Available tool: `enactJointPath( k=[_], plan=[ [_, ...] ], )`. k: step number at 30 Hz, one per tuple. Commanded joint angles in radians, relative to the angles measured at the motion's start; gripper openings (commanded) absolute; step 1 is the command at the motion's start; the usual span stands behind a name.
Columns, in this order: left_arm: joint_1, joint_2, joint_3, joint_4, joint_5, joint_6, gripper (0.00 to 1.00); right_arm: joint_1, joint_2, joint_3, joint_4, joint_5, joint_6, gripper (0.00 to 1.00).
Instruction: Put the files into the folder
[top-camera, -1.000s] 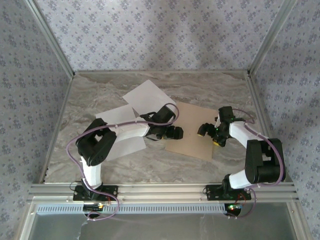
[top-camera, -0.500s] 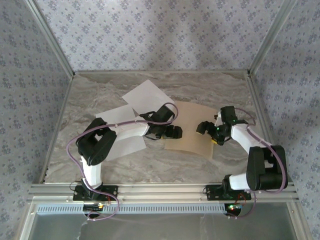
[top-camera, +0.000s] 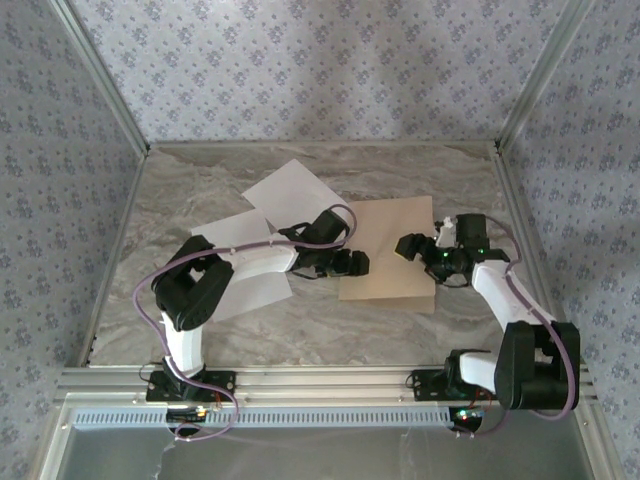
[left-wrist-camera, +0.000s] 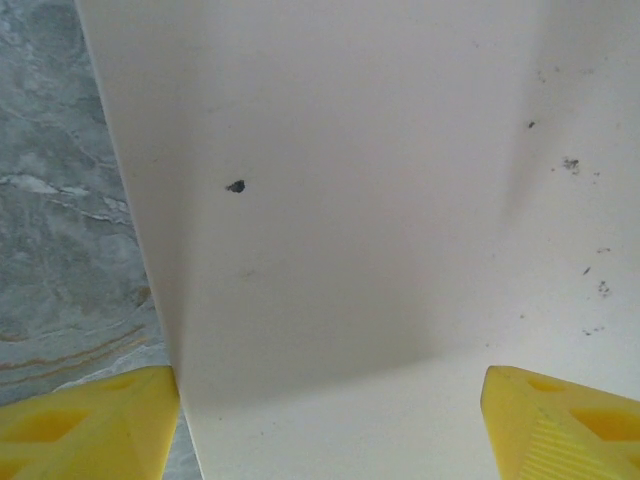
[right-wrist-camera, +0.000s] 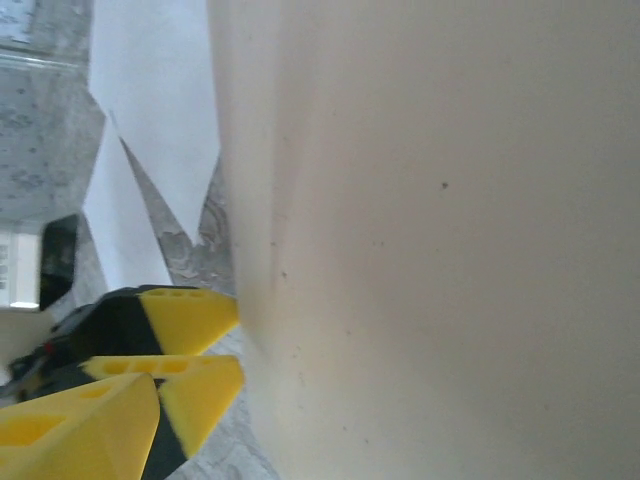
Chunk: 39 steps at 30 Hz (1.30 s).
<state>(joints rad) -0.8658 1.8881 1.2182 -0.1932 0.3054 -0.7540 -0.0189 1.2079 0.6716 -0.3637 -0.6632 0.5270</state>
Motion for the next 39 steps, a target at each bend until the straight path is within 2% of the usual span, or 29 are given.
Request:
enactJointPath(
  k=[1,7,15,22,30,39],
  plan=[
    [-0.006,-0.02,-0.017,0.065,0.051,-0.016,0.79,-0.012,-0.043,-0.006,0.022,-0.08,0.03,0.88],
    [-0.016,-0.046,-0.047,0.134,0.061,-0.056,0.81,-0.021,-0.121,-0.003,0.037,-0.097,0.027,0.91],
    [-0.024,-0.146,-0.063,0.055,-0.051,-0.048,0.99,-0.01,-0.173,0.038,0.11,-0.149,0.072,0.93],
    [-0.009,-0.28,-0.112,0.03,-0.122,-0.024,1.0,0.051,-0.148,0.118,0.179,-0.158,0.122,0.96],
    [0.028,-0.464,-0.158,-0.064,-0.216,0.036,0.99,0.192,-0.055,0.22,0.315,-0.126,0.218,0.98],
    [0.119,-0.667,-0.234,-0.105,-0.165,0.003,1.0,0.355,0.086,0.308,0.468,-0.085,0.309,0.99]
  ],
)
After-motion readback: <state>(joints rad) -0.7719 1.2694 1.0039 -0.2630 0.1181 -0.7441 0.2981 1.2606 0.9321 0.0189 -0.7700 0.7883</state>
